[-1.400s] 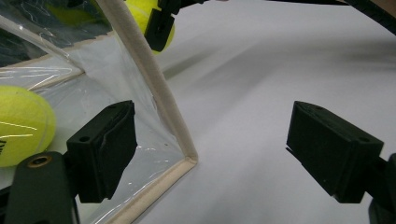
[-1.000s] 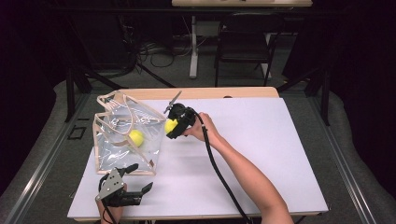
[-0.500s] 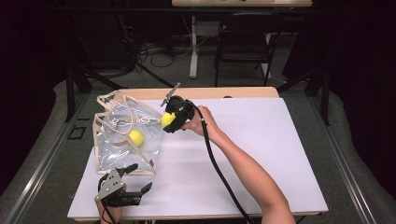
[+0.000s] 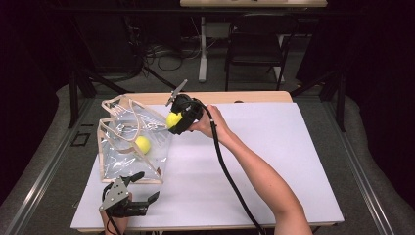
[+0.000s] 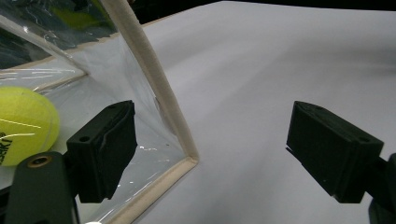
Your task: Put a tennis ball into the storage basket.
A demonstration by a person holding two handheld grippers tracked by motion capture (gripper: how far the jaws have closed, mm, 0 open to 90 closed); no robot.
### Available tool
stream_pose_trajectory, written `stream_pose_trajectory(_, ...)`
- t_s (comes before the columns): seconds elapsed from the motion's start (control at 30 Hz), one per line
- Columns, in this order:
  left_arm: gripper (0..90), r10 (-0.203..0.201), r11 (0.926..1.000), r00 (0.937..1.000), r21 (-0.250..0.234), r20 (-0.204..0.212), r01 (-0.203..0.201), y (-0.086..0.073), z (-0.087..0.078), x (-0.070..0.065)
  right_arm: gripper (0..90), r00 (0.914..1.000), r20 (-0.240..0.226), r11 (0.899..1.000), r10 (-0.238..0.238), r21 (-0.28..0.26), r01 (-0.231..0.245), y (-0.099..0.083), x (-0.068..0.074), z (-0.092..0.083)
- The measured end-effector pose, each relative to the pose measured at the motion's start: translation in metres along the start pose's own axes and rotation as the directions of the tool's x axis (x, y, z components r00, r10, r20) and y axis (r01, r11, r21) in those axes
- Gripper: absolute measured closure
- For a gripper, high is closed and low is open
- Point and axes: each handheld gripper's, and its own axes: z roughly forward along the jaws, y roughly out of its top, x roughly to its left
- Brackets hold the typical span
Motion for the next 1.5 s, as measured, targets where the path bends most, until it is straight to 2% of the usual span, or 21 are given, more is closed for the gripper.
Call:
stream_pose_trajectory(0.8,16.0,0.0,1.0,1.0,-0.006,0.003,0.0,0.0,-0.001,0.0,25.8,0.9995,0.022,0.999,-0.022,-0.047,0.023,0.025,0.003,-0.019)
stream_pose_trajectory(1.1,16.0,0.0,1.0,1.0,-0.006,0.004,0.0,0.0,-0.001,-0.001,25.8,0.9993,0.02,0.997,-0.031,-0.065,0.032,0.036,0.003,-0.02)
stream_pose_trajectory(1.5,16.0,0.003,0.9999,1.0,-0.009,0.006,-0.003,0.0,-0.002,-0.001,25.8,0.9986,0.018,0.994,-0.049,-0.099,0.051,0.057,0.011,-0.019)
